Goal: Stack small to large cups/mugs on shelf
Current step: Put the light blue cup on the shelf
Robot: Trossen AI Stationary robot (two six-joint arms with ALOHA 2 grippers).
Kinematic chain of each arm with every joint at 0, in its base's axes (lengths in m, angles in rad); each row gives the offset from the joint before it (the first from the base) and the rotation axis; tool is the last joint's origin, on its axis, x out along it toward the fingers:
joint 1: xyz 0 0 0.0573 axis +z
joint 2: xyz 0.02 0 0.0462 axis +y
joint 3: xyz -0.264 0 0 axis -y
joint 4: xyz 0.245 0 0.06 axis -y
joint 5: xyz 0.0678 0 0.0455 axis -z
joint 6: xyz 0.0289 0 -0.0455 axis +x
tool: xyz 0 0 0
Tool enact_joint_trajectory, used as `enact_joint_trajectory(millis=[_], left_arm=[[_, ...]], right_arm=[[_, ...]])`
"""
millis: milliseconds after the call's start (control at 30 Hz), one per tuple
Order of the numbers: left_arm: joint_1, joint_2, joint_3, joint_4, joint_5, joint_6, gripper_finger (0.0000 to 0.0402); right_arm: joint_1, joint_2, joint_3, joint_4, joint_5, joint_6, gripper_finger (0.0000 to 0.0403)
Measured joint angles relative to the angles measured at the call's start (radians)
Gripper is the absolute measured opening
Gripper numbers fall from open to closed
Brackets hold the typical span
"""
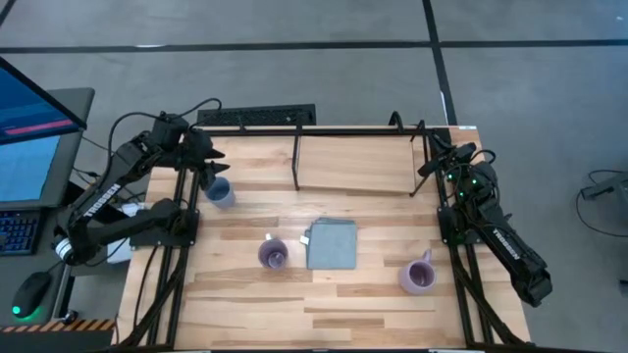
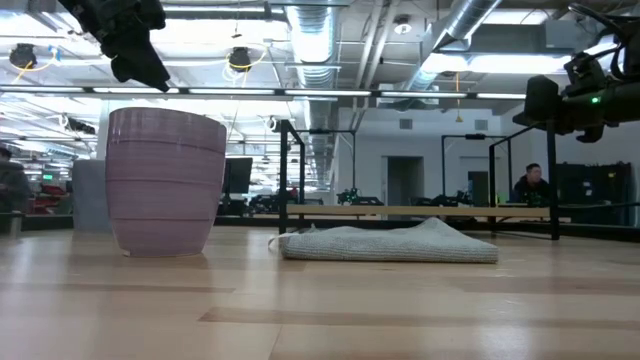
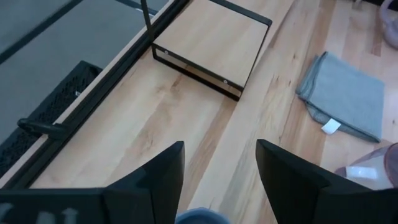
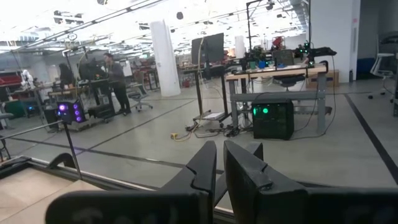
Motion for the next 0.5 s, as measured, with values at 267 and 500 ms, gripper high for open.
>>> enact_joint_trajectory(millis=[267,500], left_arm=[[0.000,0.000,0.000,0.022,-0.049,-0.017,0.0190],[-0.002,0.000,0.000,0.010,-0.031,0.007,0.0190]], right_arm=[[0.000,0.000,0.000,0.000,0.000,0.000,0.0055],[0.000,0.000,0.000,0.000,0.000,0.000,0.0055]])
